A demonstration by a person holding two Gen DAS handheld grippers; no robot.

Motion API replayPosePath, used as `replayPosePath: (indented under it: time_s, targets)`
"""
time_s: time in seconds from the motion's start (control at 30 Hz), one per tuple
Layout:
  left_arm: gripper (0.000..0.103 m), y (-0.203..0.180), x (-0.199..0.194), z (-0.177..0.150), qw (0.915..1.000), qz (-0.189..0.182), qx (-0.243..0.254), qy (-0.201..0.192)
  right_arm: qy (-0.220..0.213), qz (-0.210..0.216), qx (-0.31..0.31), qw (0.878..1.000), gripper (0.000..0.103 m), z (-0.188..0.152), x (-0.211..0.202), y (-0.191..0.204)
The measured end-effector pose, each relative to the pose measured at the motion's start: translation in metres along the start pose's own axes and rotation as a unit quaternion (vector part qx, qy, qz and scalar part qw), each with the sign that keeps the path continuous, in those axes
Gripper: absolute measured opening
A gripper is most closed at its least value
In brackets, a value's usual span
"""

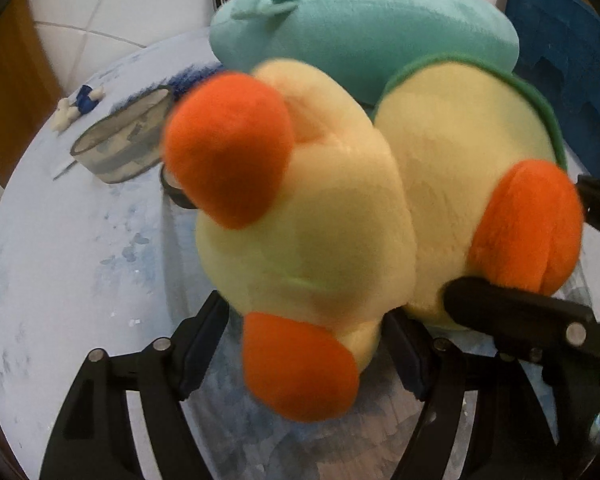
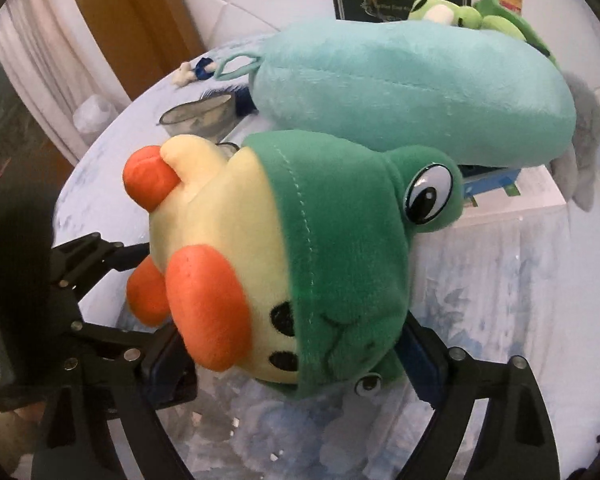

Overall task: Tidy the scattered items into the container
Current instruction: 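Lower the duck plush and regrasp it between both grippers, then carry the duck plush into the blue crate and open both grippers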

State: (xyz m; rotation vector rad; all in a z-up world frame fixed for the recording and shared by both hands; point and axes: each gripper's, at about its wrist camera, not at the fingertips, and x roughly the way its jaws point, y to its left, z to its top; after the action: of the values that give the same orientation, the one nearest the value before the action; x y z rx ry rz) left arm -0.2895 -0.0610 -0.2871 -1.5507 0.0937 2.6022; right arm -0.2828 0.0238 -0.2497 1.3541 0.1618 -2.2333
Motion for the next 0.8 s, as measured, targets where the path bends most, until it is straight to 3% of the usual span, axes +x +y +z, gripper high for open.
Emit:
replayPosePath:
  time_s: [0.07, 0.1, 0.17, 0.5, 0.8]
  targets:
    - [0.071, 0.0, 0.001, 0.001, 0.9999, -0.004, -0.008, -0.005, -0.004, -0.003, 0.002, 1.0, 0.092, 0.001, 0.005, 0.0]
    - [0.062, -0.001, 0.0, 0.001, 1.0, -0.003, -0.006, -0.006, -0.004, -0.001, 0.007, 1.0, 0.092, 0.001, 0.008, -0.001]
    - [0.056, -0.005, -0.005, 0.001, 1.0, 0.002, 0.002, -0.009, -0.005, 0.002, 0.015, 1.0, 0.088, 0.001, 0.008, 0.0]
    - [0.055, -0.002, -0.079, 0.017, 0.9952, 0.005, 0.029, -0.094, -0.086, 0.01, 0.017, 0.996, 0.085, 0.009, -0.049, 0.019]
    - [0.055, -0.021, -0.133, 0.063, 0.9845, -0.014, 0.059, -0.165, -0.16, -0.02, 0.024, 0.987, 0.085, 0.037, -0.123, 0.009]
